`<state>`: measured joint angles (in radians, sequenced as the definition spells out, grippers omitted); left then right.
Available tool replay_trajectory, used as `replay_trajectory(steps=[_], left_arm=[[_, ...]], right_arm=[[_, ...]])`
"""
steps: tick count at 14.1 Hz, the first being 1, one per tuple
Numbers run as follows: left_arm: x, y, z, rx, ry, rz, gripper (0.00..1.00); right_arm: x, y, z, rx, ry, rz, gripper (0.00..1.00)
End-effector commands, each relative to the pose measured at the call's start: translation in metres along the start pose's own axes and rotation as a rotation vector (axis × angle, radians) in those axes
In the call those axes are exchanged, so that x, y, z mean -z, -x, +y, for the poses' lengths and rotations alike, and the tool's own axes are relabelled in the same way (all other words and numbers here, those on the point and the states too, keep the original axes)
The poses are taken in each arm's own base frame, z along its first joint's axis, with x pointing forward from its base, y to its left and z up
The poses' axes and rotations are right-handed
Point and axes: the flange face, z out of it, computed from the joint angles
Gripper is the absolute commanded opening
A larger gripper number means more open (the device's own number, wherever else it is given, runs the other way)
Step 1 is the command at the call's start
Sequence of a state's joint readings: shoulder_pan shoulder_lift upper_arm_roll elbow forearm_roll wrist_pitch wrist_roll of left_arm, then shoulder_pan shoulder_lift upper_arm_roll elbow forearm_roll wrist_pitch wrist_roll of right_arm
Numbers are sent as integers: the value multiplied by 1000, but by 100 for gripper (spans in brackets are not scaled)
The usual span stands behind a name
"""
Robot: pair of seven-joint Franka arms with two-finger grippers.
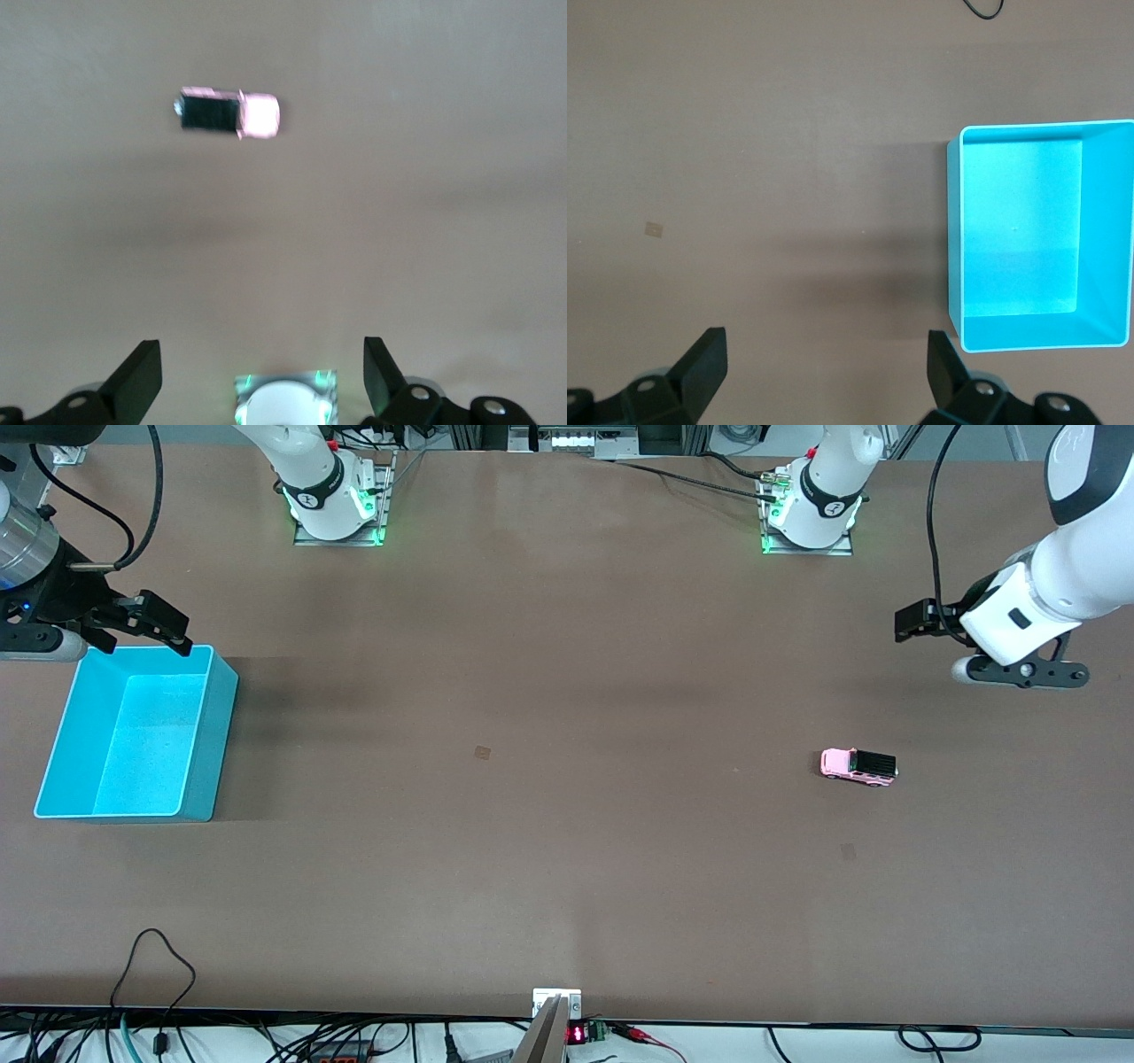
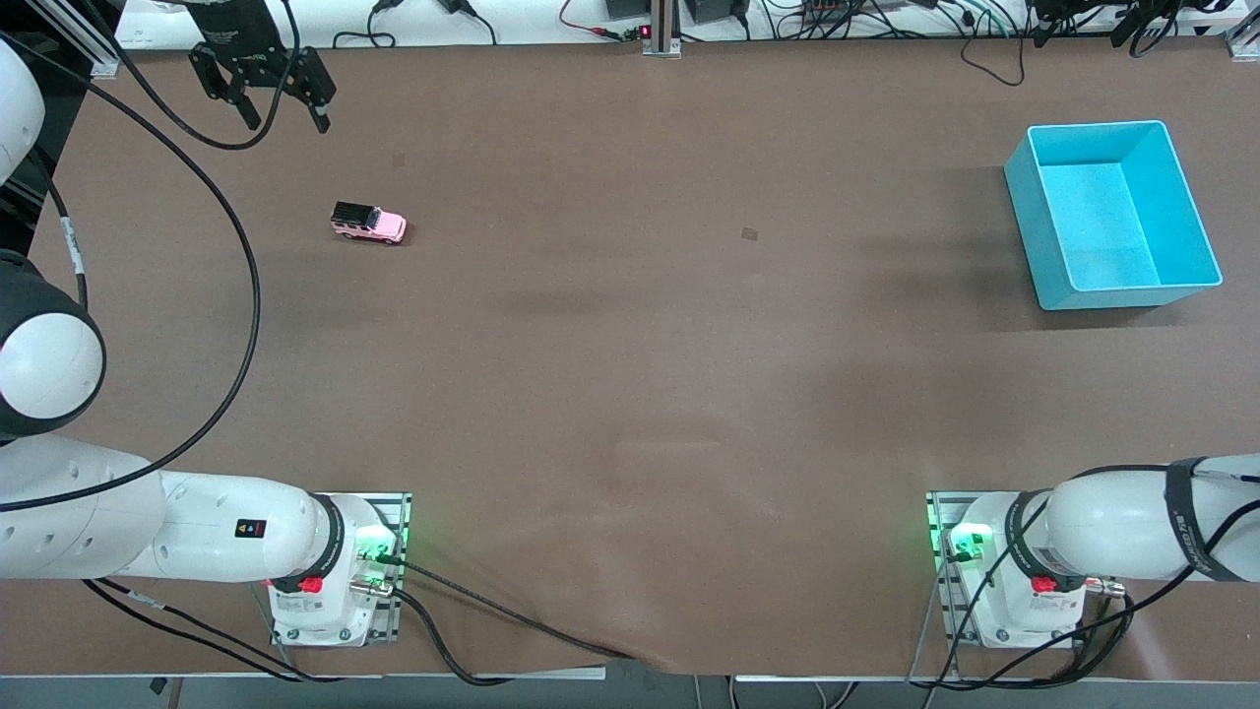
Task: Wind and store pink jeep toy
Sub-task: 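Move the left gripper down over the pink toy jeep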
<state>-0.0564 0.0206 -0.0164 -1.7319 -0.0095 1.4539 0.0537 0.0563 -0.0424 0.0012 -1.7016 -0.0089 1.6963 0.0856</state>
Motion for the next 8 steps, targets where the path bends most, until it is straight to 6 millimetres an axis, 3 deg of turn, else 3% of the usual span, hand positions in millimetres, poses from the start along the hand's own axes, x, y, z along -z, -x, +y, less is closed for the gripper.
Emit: replay_trajectory(steps=[1, 6, 8], left_arm=[[-12, -6, -4, -212, 2, -67, 100], [-38, -26, -14, -502, 11, -83, 100], [-62, -39, -23, -623, 19, -80, 100]], right_arm=[[3, 5, 3, 17, -4, -2, 100], [3, 5, 4, 15, -4, -2, 100], [3, 5, 4, 15, -4, -2, 100]])
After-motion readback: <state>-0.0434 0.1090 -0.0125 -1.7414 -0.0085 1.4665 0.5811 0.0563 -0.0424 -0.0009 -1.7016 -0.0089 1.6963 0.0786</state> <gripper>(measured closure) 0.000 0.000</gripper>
